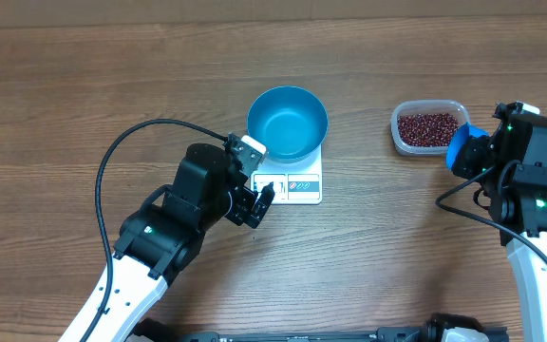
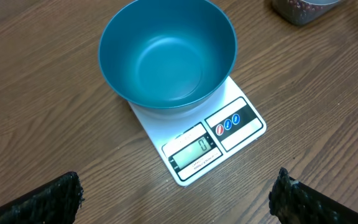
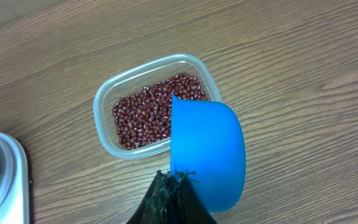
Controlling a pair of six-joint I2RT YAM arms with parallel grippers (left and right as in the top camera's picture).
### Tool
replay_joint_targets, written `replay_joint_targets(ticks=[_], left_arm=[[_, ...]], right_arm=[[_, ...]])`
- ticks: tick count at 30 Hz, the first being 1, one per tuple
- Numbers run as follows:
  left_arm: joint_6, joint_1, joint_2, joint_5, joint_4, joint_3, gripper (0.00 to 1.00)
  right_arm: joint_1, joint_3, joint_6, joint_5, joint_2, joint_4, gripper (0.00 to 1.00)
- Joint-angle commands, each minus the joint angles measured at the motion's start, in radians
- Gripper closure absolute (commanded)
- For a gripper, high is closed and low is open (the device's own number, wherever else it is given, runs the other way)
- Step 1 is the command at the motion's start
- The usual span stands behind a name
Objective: Scoop item into bowl and weigh 150g on scale
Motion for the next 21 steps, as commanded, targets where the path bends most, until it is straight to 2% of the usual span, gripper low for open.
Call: replay_joint_targets(ticks=[1,11,16,21], left_arm=[[-0.013,0.000,0.003,-0.009,0.001,-0.010,0.00],[-0.020,0.000,0.003,-0.003,0.019,-0.010,0.01],[-0.078,0.000,0.003,-0.003,0.068,-0.010,0.00],[-0.081,0.000,0.003,-0.003,0.072,-0.010,0.00]], right_arm=[[0.002,0.035,-0.008,0.008,-0.003,0.006,0.96],[0.002,0.035,-0.007,0.008,-0.003,0.007,0.96],[0.002,0.035,-0.007,0.007,-0.004,0.009,0.96],[0.002,0.035,-0.007,0.007,-0.004,0.009,0.96]])
